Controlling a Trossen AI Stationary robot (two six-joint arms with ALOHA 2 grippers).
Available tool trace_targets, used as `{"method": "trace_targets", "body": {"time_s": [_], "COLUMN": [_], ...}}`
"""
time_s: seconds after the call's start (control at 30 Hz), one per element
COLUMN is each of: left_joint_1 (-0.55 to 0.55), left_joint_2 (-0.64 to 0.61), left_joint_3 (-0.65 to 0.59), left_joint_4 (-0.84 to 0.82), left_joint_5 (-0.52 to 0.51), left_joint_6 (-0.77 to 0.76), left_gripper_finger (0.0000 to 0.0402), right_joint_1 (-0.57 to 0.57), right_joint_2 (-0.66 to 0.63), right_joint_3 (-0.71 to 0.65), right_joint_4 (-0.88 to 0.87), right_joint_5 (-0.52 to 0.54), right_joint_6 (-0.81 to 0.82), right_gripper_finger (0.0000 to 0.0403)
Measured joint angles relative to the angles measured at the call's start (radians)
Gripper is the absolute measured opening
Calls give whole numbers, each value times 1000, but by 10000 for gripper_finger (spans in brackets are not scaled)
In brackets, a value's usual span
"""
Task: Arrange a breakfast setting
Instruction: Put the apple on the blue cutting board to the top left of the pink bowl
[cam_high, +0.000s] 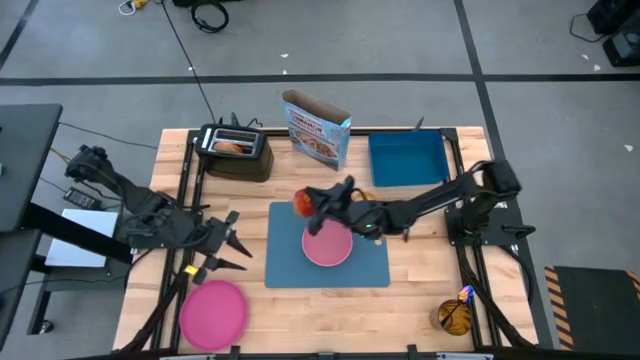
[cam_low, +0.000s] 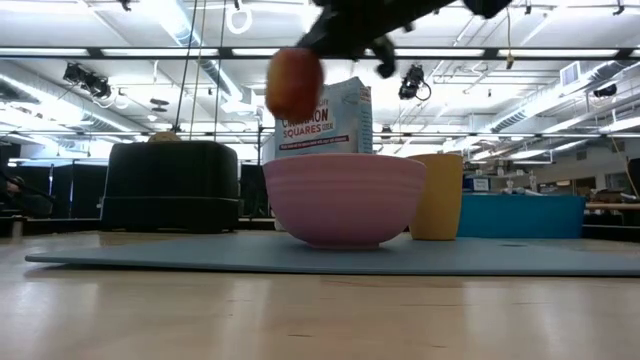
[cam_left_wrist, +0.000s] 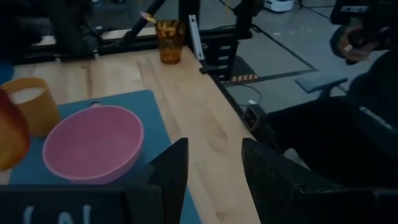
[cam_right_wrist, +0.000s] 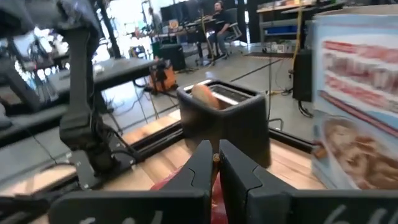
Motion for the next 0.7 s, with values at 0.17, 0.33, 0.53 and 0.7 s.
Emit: {"method": "trace_targets", "body": {"time_s": [0.17, 0.33, 0.53, 0.7], "left_joint_1": [-34, -63, -71, -72], "left_joint_2": [-28, -53, -89, -98], "left_joint_3": [0, 0, 0, 0], "left_joint_4": [-40, -62, -101, -115], "left_joint_5": [0, 0, -17, -30], "left_joint_6": [-2, 5, 6, 7], "left_gripper_finger": [157, 157, 157, 157], "right_joint_1": [-18, -46, -80, -106], "right_joint_2": [128, 203, 255, 271], "right_joint_3": [125, 212, 262, 261], "right_joint_4": [-23, -110, -201, -268], "right_joint_5": [-50, -101, -186, -253], "right_joint_6": [-82, -90, -46, -34], "right_gripper_finger": [19, 18, 18, 18]}}
